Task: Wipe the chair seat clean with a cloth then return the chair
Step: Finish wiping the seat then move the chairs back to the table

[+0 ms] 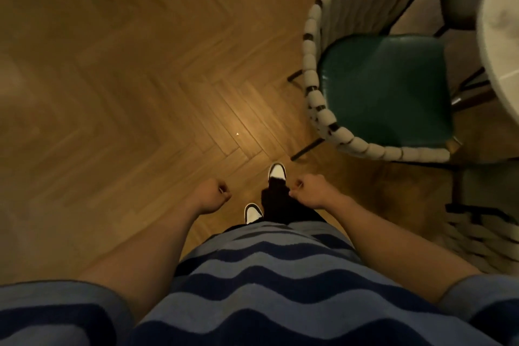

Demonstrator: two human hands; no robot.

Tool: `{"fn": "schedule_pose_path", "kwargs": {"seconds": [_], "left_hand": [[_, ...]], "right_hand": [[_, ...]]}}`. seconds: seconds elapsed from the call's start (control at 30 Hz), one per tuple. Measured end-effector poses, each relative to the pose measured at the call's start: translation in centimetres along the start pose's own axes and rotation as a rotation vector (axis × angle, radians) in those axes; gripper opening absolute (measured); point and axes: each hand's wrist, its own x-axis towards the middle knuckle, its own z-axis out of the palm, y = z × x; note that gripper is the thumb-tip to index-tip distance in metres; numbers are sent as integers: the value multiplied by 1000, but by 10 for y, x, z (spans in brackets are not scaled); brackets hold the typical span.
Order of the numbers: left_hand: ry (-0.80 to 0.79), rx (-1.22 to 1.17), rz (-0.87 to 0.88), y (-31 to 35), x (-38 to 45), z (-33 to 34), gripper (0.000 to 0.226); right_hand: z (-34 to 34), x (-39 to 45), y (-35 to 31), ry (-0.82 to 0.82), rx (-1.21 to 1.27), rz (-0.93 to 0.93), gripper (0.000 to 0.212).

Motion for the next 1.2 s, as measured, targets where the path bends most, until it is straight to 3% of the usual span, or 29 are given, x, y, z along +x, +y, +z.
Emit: {"fn": "schedule_pose_path", "kwargs": {"seconds": [0.27, 0.6, 0.7, 1.0, 1.2], "left_hand": [[20, -58, -104, 1, 71, -112, 20], [83, -17, -106, 61, 167, -276, 14], [70, 2, -86, 81, 204, -325, 14], [-11, 154, 34, 148, 334, -488, 17], [-85, 377, 121, 213, 409, -576, 22]], "right_hand": [[-92, 102, -76, -33, -76, -56, 15], [-236, 194, -142, -10, -149, -80, 23], [-277, 224, -157, 13, -108, -65, 10], [-393, 317, -224, 47, 90, 52, 20], [-456, 347, -252, 96, 254, 133, 18]]}}
